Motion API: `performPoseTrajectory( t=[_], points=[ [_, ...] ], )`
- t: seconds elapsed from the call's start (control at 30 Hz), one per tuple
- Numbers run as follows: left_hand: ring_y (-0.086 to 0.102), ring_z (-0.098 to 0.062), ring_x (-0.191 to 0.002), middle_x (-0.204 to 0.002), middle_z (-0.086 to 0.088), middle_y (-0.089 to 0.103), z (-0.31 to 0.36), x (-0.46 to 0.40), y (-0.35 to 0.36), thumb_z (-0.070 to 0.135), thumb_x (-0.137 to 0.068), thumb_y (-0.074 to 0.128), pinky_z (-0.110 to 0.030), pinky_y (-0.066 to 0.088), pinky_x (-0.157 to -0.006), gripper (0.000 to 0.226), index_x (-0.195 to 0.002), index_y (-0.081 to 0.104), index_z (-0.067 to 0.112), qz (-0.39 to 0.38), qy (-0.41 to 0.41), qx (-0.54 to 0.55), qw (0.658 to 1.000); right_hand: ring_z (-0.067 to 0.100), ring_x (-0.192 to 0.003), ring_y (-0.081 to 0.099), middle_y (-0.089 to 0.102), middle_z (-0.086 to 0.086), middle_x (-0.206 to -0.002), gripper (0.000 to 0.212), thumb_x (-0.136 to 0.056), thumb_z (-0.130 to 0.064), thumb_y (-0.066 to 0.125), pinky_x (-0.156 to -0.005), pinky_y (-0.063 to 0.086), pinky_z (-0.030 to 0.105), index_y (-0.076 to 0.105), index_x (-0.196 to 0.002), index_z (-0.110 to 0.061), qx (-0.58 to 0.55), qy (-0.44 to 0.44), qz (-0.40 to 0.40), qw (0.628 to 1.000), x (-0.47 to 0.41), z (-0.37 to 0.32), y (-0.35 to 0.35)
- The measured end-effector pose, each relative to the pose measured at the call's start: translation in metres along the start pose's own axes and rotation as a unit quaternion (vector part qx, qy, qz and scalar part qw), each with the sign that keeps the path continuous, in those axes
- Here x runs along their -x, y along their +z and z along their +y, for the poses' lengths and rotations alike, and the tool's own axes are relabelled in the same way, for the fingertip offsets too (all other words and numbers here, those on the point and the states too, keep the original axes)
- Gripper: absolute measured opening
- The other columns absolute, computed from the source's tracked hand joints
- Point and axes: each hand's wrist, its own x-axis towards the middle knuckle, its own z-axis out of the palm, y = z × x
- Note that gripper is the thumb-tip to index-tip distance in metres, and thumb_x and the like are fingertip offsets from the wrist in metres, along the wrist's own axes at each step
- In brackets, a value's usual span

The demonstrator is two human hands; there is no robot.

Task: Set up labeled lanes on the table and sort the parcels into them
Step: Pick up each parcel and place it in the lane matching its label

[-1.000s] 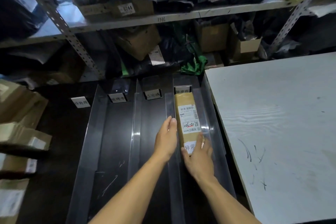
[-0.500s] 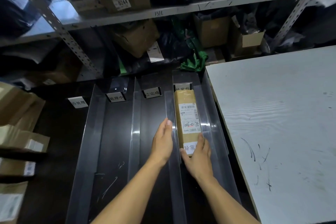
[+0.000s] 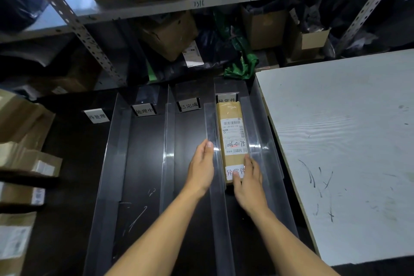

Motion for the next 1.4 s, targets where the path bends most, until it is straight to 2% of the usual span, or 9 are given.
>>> performPoseTrajectory(
  t=[0.17, 0.3, 0.57, 0.67, 0.73, 0.83, 1.03, 1.23, 1.4],
  points=[
    [0.036, 0.003, -0.123, -0.148, 0.009, 0.045, 0.008, 0.008, -0.008, 0.049, -0.103, 0.035, -0.017, 0.026, -0.097, 0.051, -0.147, 0.041, 0.024, 0.023, 0.017, 0.007, 1.000, 0.023, -0.139, 0.031, 0.036, 0.010, -0.151, 0.048, -0.102, -0.020, 0.039, -0.115, 0.027, 0.035, 0.032, -0.148, -0.008, -0.012, -0.015, 0.070, 0.997, 0.007, -0.024, -0.015],
    [0.043, 0.000, -0.122, -0.138, 0.012, 0.051, 0.028, 0.018, -0.022, 0.046, -0.104, 0.036, -0.003, 0.028, -0.083, 0.045, -0.143, 0.046, 0.026, 0.040, 0.053, 0.013, 0.998, 0.018, -0.136, 0.036, 0.038, 0.004, -0.148, 0.047, -0.101, -0.025, 0.043, -0.111, 0.030, 0.029, 0.036, -0.146, -0.012, -0.012, -0.110, 0.097, 0.989, 0.014, -0.074, -0.038],
    [0.050, -0.002, -0.125, -0.138, 0.006, 0.057, 0.080, 0.050, -0.107, 0.038, -0.105, 0.040, -0.017, 0.038, -0.100, 0.039, -0.138, 0.052, 0.024, 0.133, 0.192, 0.008, 0.972, 0.017, -0.134, 0.042, 0.048, 0.005, -0.143, 0.049, -0.096, -0.025, 0.051, -0.113, 0.029, 0.024, 0.045, -0.142, -0.008, -0.034, -0.329, 0.106, 0.938, 0.047, -0.215, -0.056],
    [0.052, 0.015, -0.109, -0.125, 0.013, 0.059, 0.094, 0.067, -0.162, 0.034, -0.103, 0.045, -0.002, 0.037, -0.088, 0.035, -0.135, 0.055, 0.025, 0.193, 0.226, -0.005, 0.955, 0.014, -0.132, 0.042, 0.049, 0.005, -0.141, 0.049, -0.094, -0.026, 0.053, -0.111, 0.026, 0.015, 0.047, -0.140, -0.009, -0.045, -0.386, 0.093, 0.917, 0.066, -0.269, -0.044],
    [0.049, 0.024, -0.099, -0.116, 0.016, 0.057, 0.098, 0.082, -0.204, 0.030, -0.102, 0.049, 0.004, 0.035, -0.080, 0.033, -0.134, 0.056, 0.024, 0.239, 0.235, -0.018, 0.942, 0.012, -0.131, 0.042, 0.049, 0.004, -0.141, 0.050, -0.094, -0.028, 0.052, -0.108, 0.024, 0.009, 0.046, -0.141, -0.010, -0.044, -0.421, 0.076, 0.903, 0.081, -0.304, -0.030],
    [0.054, 0.011, -0.100, -0.118, 0.011, 0.059, 0.096, 0.107, -0.268, 0.025, -0.100, 0.053, 0.000, 0.037, -0.083, 0.033, -0.132, 0.057, 0.021, 0.309, 0.235, -0.039, 0.921, 0.011, -0.132, 0.041, 0.047, 0.001, -0.142, 0.050, -0.095, -0.027, 0.054, -0.108, 0.025, 0.011, 0.045, -0.141, -0.013, -0.047, -0.469, 0.035, 0.881, 0.106, -0.352, -0.001],
    [0.060, -0.014, -0.113, -0.119, 0.006, 0.060, 0.072, 0.151, -0.395, 0.019, -0.097, 0.055, -0.035, 0.047, -0.101, 0.031, -0.128, 0.058, 0.018, 0.392, 0.205, -0.028, 0.896, 0.012, -0.127, 0.048, 0.046, -0.001, -0.141, 0.050, -0.095, -0.026, 0.059, -0.106, 0.040, 0.025, 0.045, -0.142, -0.014, -0.061, -0.518, -0.028, 0.853, 0.154, -0.438, 0.078],
    [0.059, -0.010, -0.111, -0.115, 0.009, 0.063, 0.043, 0.189, -0.500, 0.020, -0.095, 0.057, -0.029, 0.046, -0.096, 0.025, -0.120, 0.061, 0.023, 0.438, 0.152, -0.029, 0.886, 0.008, -0.119, 0.052, 0.048, -0.005, -0.137, 0.052, -0.095, -0.035, 0.057, -0.095, 0.038, 0.019, 0.042, -0.143, -0.020, -0.044, -0.549, -0.100, 0.829, 0.188, -0.501, 0.172],
    [0.056, -0.008, -0.113, -0.122, 0.008, 0.062, 0.025, 0.198, -0.553, 0.022, -0.096, 0.054, -0.026, 0.044, -0.094, 0.026, -0.122, 0.059, 0.025, 0.431, 0.098, -0.034, 0.896, 0.015, -0.128, 0.046, 0.045, 0.000, -0.143, 0.060, -0.091, -0.040, 0.059, -0.101, 0.041, 0.030, 0.039, -0.145, -0.022, 0.052, -0.482, -0.162, 0.859, 0.179, -0.526, 0.247]
  ],
)
